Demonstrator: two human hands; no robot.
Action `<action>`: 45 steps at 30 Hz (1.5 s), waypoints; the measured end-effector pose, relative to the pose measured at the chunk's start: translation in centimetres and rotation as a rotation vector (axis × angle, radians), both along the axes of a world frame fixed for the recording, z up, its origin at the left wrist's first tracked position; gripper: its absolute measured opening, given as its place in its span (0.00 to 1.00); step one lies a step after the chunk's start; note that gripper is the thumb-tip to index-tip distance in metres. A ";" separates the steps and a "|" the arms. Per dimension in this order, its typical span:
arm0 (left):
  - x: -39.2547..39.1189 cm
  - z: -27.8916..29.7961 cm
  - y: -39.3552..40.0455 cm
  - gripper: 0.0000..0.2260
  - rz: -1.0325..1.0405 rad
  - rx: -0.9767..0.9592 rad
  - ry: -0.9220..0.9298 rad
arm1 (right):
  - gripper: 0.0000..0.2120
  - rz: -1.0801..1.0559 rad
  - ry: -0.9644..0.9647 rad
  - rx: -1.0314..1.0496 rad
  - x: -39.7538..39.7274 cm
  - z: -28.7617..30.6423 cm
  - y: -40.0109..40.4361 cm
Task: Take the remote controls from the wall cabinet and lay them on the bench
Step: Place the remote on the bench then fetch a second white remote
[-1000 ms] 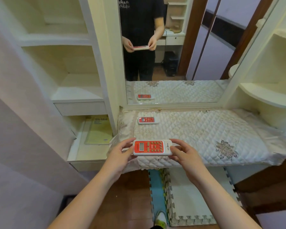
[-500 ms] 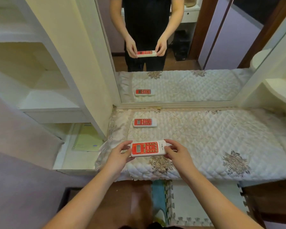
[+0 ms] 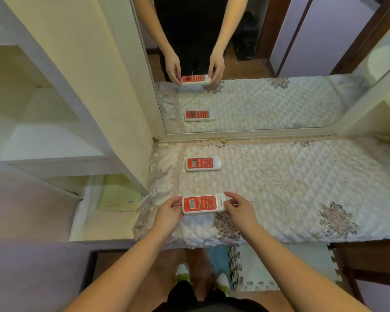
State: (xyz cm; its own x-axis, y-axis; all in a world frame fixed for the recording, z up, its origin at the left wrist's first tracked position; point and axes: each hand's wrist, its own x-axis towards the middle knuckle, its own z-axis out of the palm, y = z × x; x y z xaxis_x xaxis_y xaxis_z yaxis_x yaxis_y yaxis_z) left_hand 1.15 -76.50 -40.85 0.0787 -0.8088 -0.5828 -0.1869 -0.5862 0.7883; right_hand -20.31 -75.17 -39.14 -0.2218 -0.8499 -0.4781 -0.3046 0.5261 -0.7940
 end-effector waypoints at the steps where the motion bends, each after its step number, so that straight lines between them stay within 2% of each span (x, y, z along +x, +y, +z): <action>1: 0.0 -0.3 -0.4 0.15 -0.020 0.003 -0.014 | 0.15 -0.002 0.021 0.014 0.2 -0.4 -0.3; 4: 0.2 -0.8 -1.5 0.12 -0.043 0.017 -0.026 | 0.15 0.003 0.088 0.031 0.7 -1.4 -0.9; 9: 0.9 -4.2 -3.0 0.17 -0.081 0.057 -0.014 | 0.14 -0.004 0.107 0.093 1.0 -2.1 -1.6; 13: 0.8 -5.8 -3.3 0.16 -0.102 0.077 -0.018 | 0.18 0.003 0.073 0.126 1.0 -2.4 -1.8; 18: -0.3 -3.2 -3.0 0.17 -0.115 0.074 -0.117 | 0.19 -0.037 0.040 0.149 0.7 -2.7 -2.4; 25: -0.4 -3.7 -3.1 0.25 -0.055 0.083 -0.069 | 0.20 -0.075 0.027 0.194 0.5 -3.4 -2.5; 30: -0.8 -3.0 -3.2 0.17 -0.061 0.071 -0.076 | 0.21 -0.070 0.028 0.206 0.6 -3.1 -2.6; 35: -0.8 -3.2 -3.1 0.25 -0.049 0.075 -0.084 | 0.21 -0.046 0.033 0.197 0.6 -2.7 -2.9; 45: -1.0 -1.9 -2.8 0.17 -0.055 0.059 -0.093 | 0.19 0.034 0.131 0.187 1.1 -1.7 -2.6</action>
State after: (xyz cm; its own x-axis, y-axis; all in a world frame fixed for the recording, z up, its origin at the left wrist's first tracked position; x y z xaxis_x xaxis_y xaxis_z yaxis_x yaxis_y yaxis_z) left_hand 0.11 -79.26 -42.77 0.0913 -0.7778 -0.6219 -0.2908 -0.6181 0.7303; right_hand -19.16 -77.72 -40.85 -0.2650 -0.7574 -0.5968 -0.4190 0.6479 -0.6362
